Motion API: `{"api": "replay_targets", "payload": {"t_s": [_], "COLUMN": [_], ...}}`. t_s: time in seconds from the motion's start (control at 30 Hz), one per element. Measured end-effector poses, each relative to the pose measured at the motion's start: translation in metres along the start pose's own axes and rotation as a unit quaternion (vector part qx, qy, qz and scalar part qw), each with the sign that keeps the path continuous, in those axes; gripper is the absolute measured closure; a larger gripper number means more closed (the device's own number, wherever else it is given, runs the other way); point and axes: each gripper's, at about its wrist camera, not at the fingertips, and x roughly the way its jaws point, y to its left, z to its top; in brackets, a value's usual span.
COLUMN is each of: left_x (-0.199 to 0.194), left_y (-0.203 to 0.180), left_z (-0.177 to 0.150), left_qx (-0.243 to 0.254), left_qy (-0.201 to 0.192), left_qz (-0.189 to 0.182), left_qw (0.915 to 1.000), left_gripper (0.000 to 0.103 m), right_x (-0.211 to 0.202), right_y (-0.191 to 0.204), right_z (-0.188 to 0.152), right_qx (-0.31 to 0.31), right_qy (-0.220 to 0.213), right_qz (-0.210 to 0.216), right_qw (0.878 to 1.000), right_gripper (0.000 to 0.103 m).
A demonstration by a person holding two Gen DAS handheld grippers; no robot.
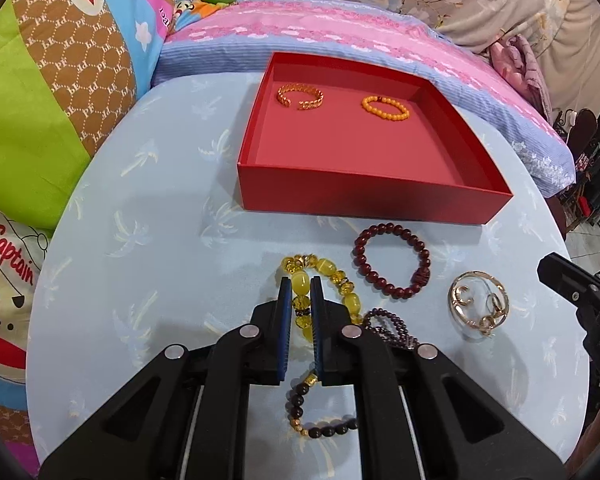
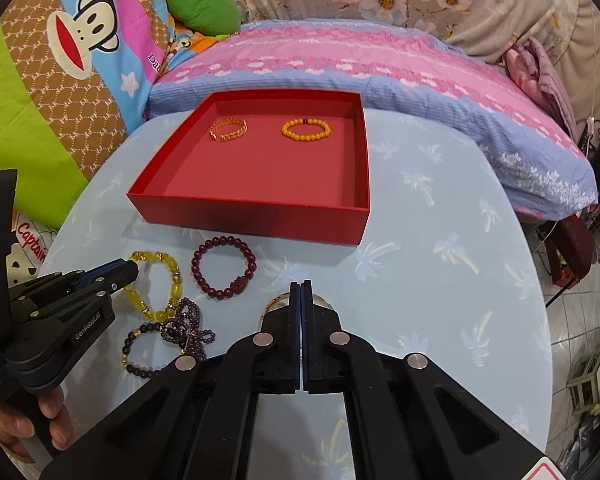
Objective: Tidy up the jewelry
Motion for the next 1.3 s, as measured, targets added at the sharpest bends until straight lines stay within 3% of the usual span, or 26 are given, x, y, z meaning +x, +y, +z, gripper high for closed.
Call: {"api": "replay_targets", "payload": {"t_s": [0.37,0.7,0.77,0.9,1.23,1.3], "left_x": [-0.019,-0.002,0.002,0.008,0.02,0.021], "left_y": [-0.006,0.005,0.007,0.009,0.016,0.016], "left_z": [-0.004,-0.012,-0.012,-0.013,-0.014,-0.015], "left_qx": [0.005,-0.005,-0.007,-0.011,-0.019,-0.021], "left_qy": [-0.014,0.008,0.012,0.019,0.033,0.035], "left_qz": [-0.006,0.007,0.007,0.007,0.008,0.008], "left_qw": [0.9999,0.9999,0.9999,0.9997,0.9992,0.9991], "left_gripper": [0.094,0.094,0.094,0.094,0.094,0.094], "right_x": [-0.015,0.037,0.044,0.052,0.074,0.075], "right_y": [0.001,-0.024,-0.023,-0.022,-0.01,-0.005], "right_z": [-0.001,-0.03,-0.032,-0.025,-0.014,-0.012], "right_qx": [-0.003,0.04,0.039,0.036,0.014,0.002], "right_qy": [-0.016,0.063,0.065,0.059,0.062,0.058], "right_qz": [0.0,0.023,0.022,0.016,0.023,0.014], "right_qw": [1.0,0.997,0.997,0.997,0.998,0.998], "right_gripper": [0.103,0.096,0.096,0.084,0.084,0.09]}}
